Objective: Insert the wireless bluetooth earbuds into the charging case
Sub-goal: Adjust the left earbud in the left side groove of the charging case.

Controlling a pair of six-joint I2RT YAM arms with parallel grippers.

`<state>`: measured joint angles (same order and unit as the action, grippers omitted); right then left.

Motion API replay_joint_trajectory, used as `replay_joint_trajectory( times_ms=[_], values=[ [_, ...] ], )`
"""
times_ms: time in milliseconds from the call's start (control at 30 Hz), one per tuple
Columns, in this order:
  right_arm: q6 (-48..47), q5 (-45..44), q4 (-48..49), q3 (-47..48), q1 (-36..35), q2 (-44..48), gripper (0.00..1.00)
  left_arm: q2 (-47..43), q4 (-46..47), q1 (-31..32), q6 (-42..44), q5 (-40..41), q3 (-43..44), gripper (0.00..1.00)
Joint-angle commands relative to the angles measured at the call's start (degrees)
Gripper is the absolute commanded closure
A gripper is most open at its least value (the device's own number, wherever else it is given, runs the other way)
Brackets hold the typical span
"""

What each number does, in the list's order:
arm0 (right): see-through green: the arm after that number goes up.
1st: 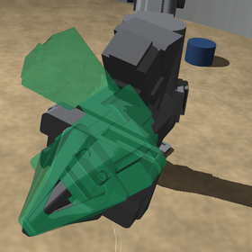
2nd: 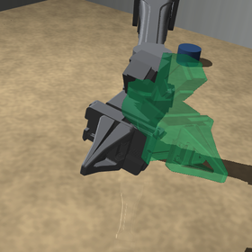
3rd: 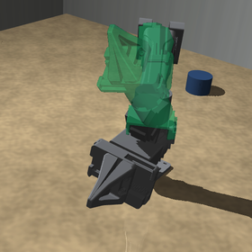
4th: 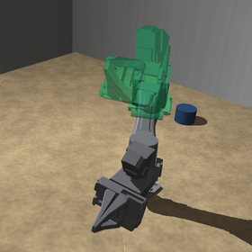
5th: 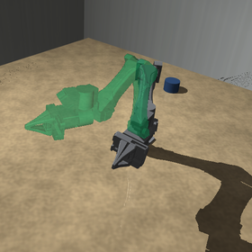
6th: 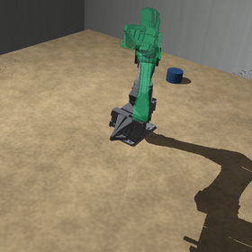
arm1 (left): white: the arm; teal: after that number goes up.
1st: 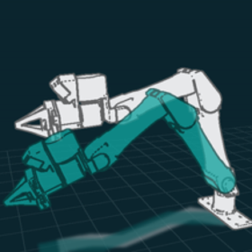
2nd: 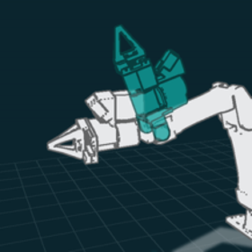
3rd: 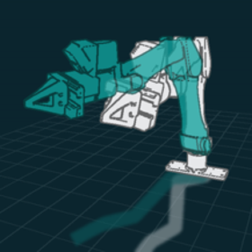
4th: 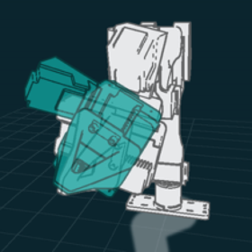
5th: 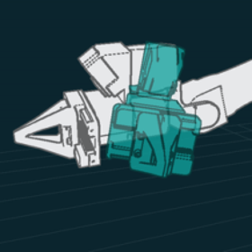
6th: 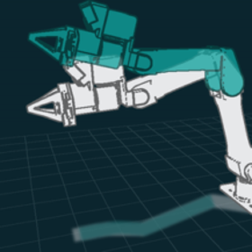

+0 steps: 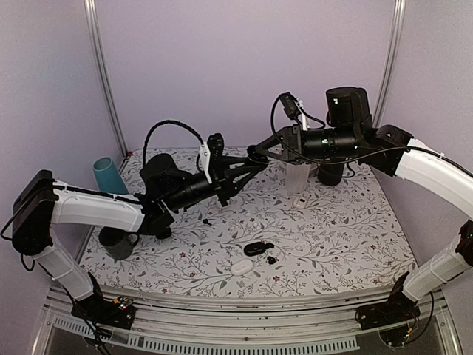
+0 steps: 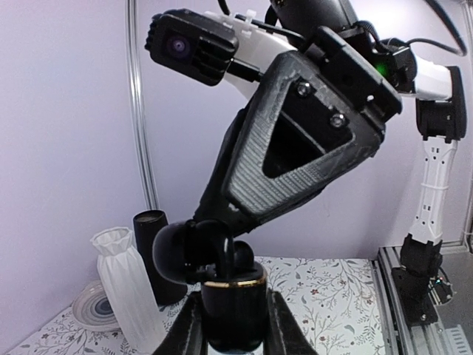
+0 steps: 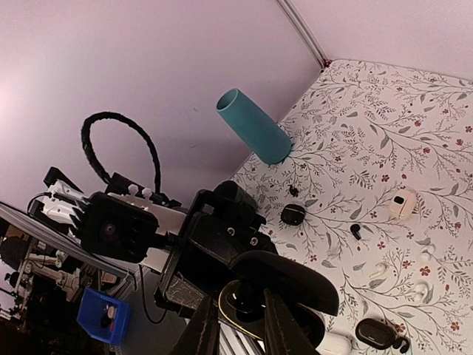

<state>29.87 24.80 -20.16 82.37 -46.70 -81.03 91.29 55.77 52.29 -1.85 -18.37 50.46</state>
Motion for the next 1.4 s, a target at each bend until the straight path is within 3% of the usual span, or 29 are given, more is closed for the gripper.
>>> replay_joint_trajectory(
  times_ms=[0, 300, 500, 867, 1233, 1367],
  values=[
    [3.0, -2.2, -0.1, 1.7, 0.0, -0.7, 0.79, -1.3, 0.8, 1.3, 4.7, 2.8, 0.7, 1.0],
    [6.1, -3.3, 0.6, 1.3, 0.0, -1.7, 0.8, -0.8, 1.3, 2.9, 9.6, 6.7, 0.5, 1.0],
    [7.3, -3.7, 0.3, 1.2, -0.1, -2.1, 0.88, -0.7, 2.5, 3.6, 11.8, 10.1, -0.2, 1.0],
    [7.4, -3.5, -1.9, 1.8, -1.2, -3.5, 0.91, 0.2, 4.6, 3.7, 12.6, 12.0, -0.6, 1.0],
    [6.1, -5.2, -6.3, 2.0, -1.8, -3.2, 0.91, 0.8, 6.7, 3.6, 13.0, 15.7, -1.1, 1.0],
    [5.3, -5.5, -6.1, 2.0, -1.9, -1.9, 0.86, 1.1, 6.7, 3.6, 12.8, 15.5, -1.1, 1.0]
  ],
)
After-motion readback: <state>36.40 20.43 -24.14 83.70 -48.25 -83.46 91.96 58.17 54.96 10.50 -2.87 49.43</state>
